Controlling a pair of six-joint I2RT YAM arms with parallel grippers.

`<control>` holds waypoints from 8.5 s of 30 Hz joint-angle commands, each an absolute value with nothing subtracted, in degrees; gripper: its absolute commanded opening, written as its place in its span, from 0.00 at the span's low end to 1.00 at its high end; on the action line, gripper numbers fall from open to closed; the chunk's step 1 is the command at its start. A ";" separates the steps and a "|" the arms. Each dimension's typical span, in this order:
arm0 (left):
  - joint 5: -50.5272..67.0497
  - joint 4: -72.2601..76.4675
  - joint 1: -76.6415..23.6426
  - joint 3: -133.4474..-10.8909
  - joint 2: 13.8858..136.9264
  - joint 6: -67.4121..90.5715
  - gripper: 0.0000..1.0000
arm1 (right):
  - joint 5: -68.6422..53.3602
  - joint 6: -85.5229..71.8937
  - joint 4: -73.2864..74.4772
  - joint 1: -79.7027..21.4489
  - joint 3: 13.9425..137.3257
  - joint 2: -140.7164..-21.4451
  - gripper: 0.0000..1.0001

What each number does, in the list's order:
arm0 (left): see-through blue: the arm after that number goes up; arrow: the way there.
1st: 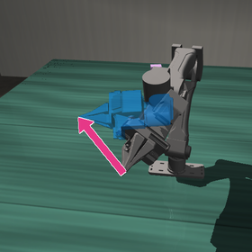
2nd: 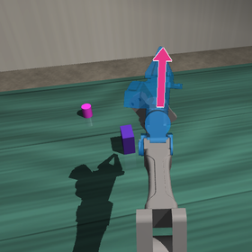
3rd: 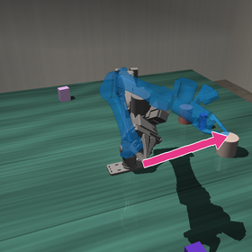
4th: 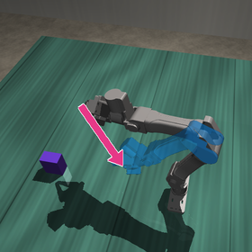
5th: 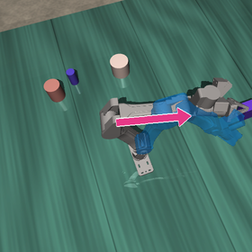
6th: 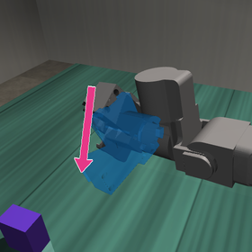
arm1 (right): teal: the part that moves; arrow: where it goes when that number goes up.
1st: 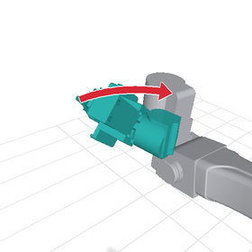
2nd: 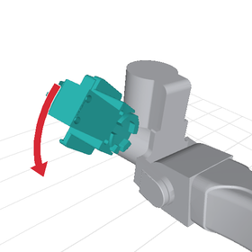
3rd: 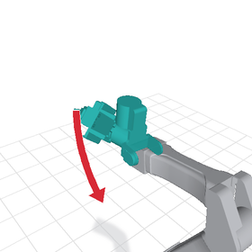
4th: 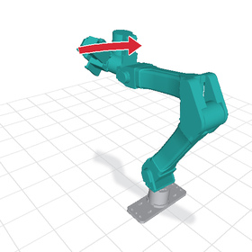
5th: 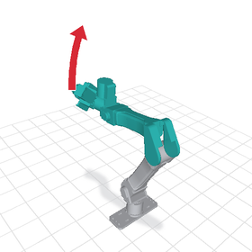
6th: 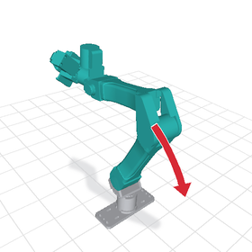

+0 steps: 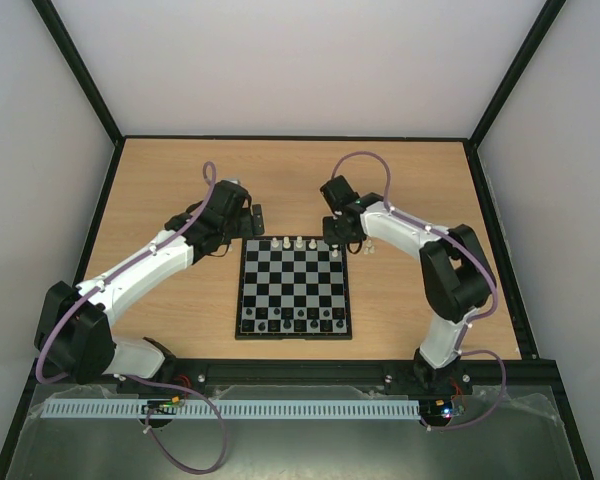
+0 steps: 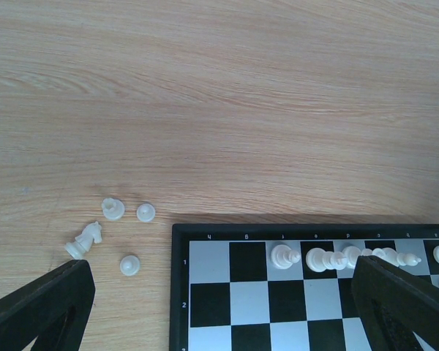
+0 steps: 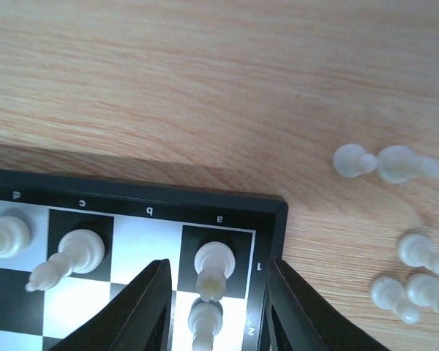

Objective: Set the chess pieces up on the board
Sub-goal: Place the chess piece on the chessboard, then pick up the chess piece at the center of the board, then place the chess piece on the chessboard, then pick up the chess piece at the center of the board, then place the chess piece on the chessboard.

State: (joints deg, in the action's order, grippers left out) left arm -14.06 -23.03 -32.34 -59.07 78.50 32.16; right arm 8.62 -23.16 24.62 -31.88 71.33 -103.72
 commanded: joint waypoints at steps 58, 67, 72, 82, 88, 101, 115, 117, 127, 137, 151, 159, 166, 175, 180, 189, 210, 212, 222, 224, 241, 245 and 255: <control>-16.65 -20.78 -21.79 -56.95 93.28 36.14 0.74 | -0.29 -24.17 24.33 -23.33 63.11 -85.41 0.35; -14.34 -19.63 -21.19 -60.41 99.03 34.82 0.48 | -1.67 -23.96 23.64 -23.91 62.58 -85.32 0.35; -14.23 -19.68 -20.72 -63.17 102.18 34.32 0.36 | -1.95 -23.91 23.40 -23.99 62.26 -85.19 0.35; -13.58 -19.43 -19.52 -64.63 104.98 33.64 0.23 | -1.70 -23.77 22.88 -24.08 62.11 -85.48 0.35; -12.73 -19.21 -19.51 -64.25 105.51 33.49 0.25 | -1.55 -23.82 22.68 -24.08 61.99 -85.84 0.35; -13.62 -19.33 -19.33 -64.91 106.05 32.90 0.03 | -1.72 -23.73 22.58 -24.08 61.88 -86.19 0.35; -11.57 -27.98 -25.40 -65.94 93.62 31.41 0.05 | -2.07 -23.71 22.84 -24.17 61.97 -85.17 0.35; -10.88 -28.41 -27.31 -66.08 93.86 31.40 0.05 | -2.04 -23.73 22.85 -24.17 62.03 -85.09 0.35; -10.17 -27.58 -32.68 -67.44 99.93 32.22 0.06 | -1.99 -23.55 23.20 -24.17 61.91 -84.71 0.35; -11.52 -26.91 -33.13 -68.02 103.80 32.53 0.08 | -2.54 -23.55 23.03 -24.17 61.65 -84.73 0.35; -12.74 -27.60 -33.07 -67.95 104.03 32.80 0.17 | -2.87 -23.55 22.57 -24.17 61.22 -84.77 0.35; -13.52 -28.45 -33.06 -68.32 101.68 33.20 0.35 | -2.94 -23.55 22.54 -24.26 61.21 -84.86 0.35; -15.56 -30.99 -31.89 -69.69 96.06 33.21 0.47 | -3.09 -23.55 22.50 -24.30 61.24 -84.66 0.35; -14.67 -30.27 -23.69 -66.56 91.49 31.92 0.59 | -3.93 -23.47 22.26 -24.59 61.21 -84.58 0.35; -13.05 -27.52 -22.78 -66.04 94.85 32.08 0.72 | -3.68 -23.47 22.24 -24.70 61.16 -84.69 0.35; -11.93 -24.95 -22.50 -67.17 101.01 31.81 0.70 | -3.82 -23.38 22.06 -24.74 60.86 -84.92 0.35; -10.92 -22.12 -22.41 -66.31 107.80 31.19 0.25 | -3.97 -23.29 21.56 -24.87 60.40 -85.34 0.35; -10.99 -22.15 -22.41 -66.36 107.90 31.22 0.19 | -4.20 -23.34 21.48 -24.87 60.25 -85.32 0.35; -11.69 -23.29 -22.46 -65.98 105.23 31.13 0.02 | -4.04 -23.29 21.61 -24.82 60.24 -85.15 0.35; -11.88 -24.71 -23.01 -65.64 102.69 30.84 0.03 | -4.24 -23.29 21.58 -24.87 60.32 -84.92 0.35; -13.68 -31.65 -35.24 -61.08 91.02 34.40 0.04 | -4.35 -23.30 21.73 -24.96 60.43 -84.60 0.35; -13.59 -30.38 -36.23 -59.98 92.27 35.22 0.05 | -4.32 -23.33 21.65 -24.96 60.27 -84.48 0.35; -13.36 -28.51 -36.39 -60.62 96.27 34.73 0.05 | -4.32 -23.29 21.58 -25.05 60.17 -84.73 0.35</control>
State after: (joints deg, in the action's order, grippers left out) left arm -12.75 -28.99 -36.21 -60.31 94.43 34.52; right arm -3.90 -23.94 20.67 -24.73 60.99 -86.15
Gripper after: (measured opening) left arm 0.065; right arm 0.349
